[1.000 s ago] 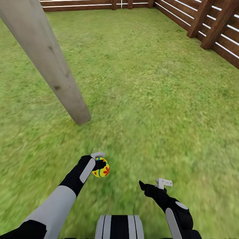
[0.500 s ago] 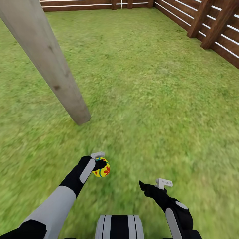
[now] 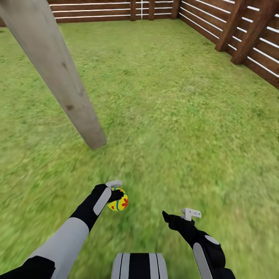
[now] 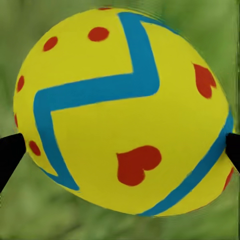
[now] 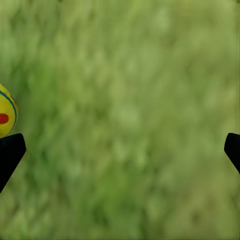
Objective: Take the three Easter eggs out of the wicker basket on the lawn in the garden, then place them on the lawn next to a single tree (choose any tree) so that all three eggs are next to the same tree and none are left in the basket.
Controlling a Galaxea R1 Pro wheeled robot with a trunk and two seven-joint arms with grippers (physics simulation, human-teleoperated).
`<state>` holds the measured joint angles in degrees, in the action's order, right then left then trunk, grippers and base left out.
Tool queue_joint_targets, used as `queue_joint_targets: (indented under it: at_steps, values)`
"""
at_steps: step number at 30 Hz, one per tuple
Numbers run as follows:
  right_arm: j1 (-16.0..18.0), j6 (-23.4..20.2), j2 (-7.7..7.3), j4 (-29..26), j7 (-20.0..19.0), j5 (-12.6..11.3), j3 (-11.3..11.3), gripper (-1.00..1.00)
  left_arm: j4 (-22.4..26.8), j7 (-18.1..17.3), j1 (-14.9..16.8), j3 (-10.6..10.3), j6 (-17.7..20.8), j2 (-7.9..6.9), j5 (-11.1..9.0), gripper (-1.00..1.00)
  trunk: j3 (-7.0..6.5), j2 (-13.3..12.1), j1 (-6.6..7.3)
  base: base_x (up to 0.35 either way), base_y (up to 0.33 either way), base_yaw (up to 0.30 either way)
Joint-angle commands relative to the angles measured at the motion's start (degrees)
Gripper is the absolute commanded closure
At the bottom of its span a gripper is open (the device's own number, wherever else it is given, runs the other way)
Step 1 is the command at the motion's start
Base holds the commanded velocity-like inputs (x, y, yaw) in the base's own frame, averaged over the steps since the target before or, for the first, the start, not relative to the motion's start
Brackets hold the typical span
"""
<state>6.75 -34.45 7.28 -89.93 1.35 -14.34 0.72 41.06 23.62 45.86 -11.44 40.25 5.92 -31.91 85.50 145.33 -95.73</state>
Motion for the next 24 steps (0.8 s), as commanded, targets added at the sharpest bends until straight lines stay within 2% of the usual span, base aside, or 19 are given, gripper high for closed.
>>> queue_joint_targets:
  at_steps: [1,20,24]
  values:
    - [0.02,-0.26,0.01,-0.07,0.15,-0.28,-0.02,-1.00,0.07,0.55,0.02,-0.18,0.11,-0.03,-0.61,-1.00,-0.19,0.00,0.03,0.000,0.000,0.000]
    - [0.02,-0.33,0.01,-0.07,0.17,-0.25,0.05,-1.00,-0.52,0.70,0.02,0.46,0.79,-0.03,-1.22,-1.00,-4.40,-0.25,0.52,0.000,0.000,0.000]
    - [0.02,-0.41,0.01,-0.02,0.20,-0.25,0.05,-1.00,-0.17,0.71,0.02,0.45,0.80,-0.03,-1.14,-1.00,-5.29,-0.31,0.62,-0.215,0.000,0.000]
